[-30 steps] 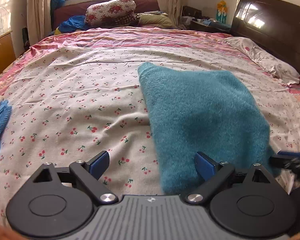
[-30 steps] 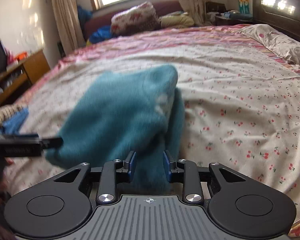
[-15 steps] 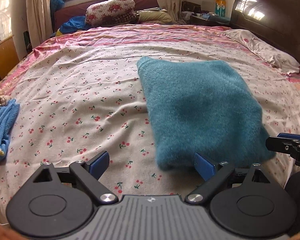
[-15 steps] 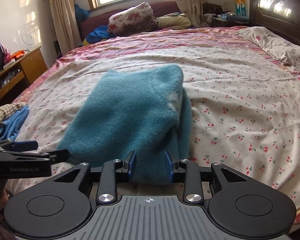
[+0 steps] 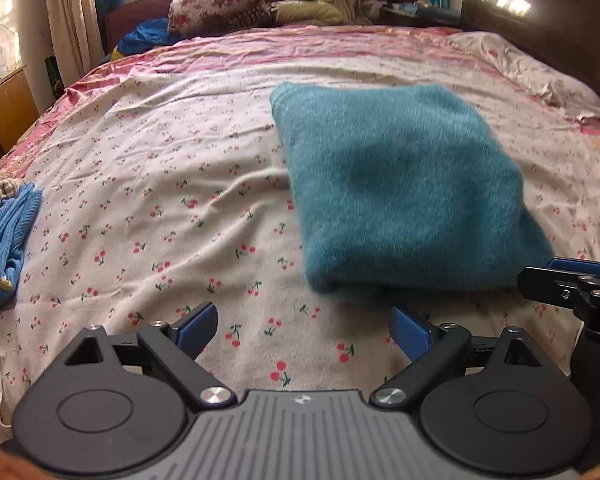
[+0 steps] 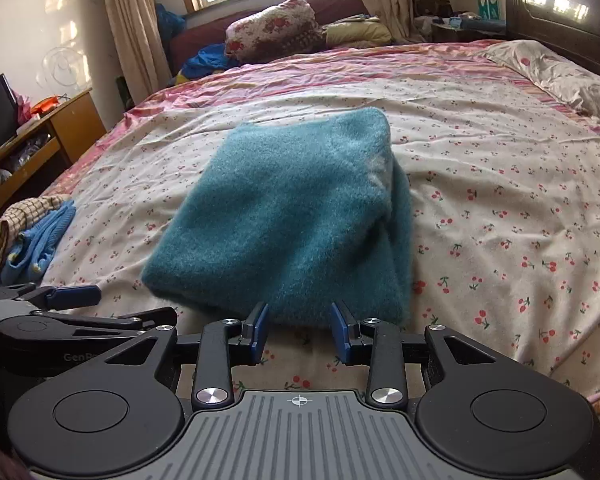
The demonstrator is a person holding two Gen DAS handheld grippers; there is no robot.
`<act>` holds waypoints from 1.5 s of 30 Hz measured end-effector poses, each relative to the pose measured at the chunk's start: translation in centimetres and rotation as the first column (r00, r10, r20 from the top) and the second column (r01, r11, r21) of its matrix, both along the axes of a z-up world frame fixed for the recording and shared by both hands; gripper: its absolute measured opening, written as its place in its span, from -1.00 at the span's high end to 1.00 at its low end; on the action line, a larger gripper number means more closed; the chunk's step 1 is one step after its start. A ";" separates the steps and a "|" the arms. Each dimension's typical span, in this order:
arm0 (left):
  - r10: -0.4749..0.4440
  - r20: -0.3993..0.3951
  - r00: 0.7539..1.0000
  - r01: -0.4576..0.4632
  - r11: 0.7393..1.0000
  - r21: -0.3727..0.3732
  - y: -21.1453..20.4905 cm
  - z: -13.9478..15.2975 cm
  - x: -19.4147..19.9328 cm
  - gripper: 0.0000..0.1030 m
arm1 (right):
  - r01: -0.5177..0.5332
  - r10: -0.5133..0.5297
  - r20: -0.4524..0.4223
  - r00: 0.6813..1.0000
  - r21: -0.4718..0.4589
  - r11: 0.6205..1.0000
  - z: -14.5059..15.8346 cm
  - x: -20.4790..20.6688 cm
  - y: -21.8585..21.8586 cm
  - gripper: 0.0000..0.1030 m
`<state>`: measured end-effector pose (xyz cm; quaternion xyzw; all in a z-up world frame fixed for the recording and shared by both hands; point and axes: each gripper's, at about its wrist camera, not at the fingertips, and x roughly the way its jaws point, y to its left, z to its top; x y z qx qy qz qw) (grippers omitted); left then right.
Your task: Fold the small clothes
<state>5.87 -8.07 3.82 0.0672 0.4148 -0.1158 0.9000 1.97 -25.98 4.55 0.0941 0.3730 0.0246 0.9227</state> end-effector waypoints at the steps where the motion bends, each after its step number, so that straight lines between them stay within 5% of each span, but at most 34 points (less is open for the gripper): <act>1: 0.004 -0.003 1.000 -0.004 1.000 0.002 0.0 -0.1 0.0 -0.91 | 0.000 0.000 -0.002 1.000 0.001 1.000 -0.1 -0.1 0.1 0.33; 45: 0.002 -0.042 0.999 -0.003 0.999 -0.038 0.1 -0.8 -2.0 -0.91 | 0.009 -0.010 -0.045 0.999 -0.026 1.000 -2.7 -1.8 2.0 0.15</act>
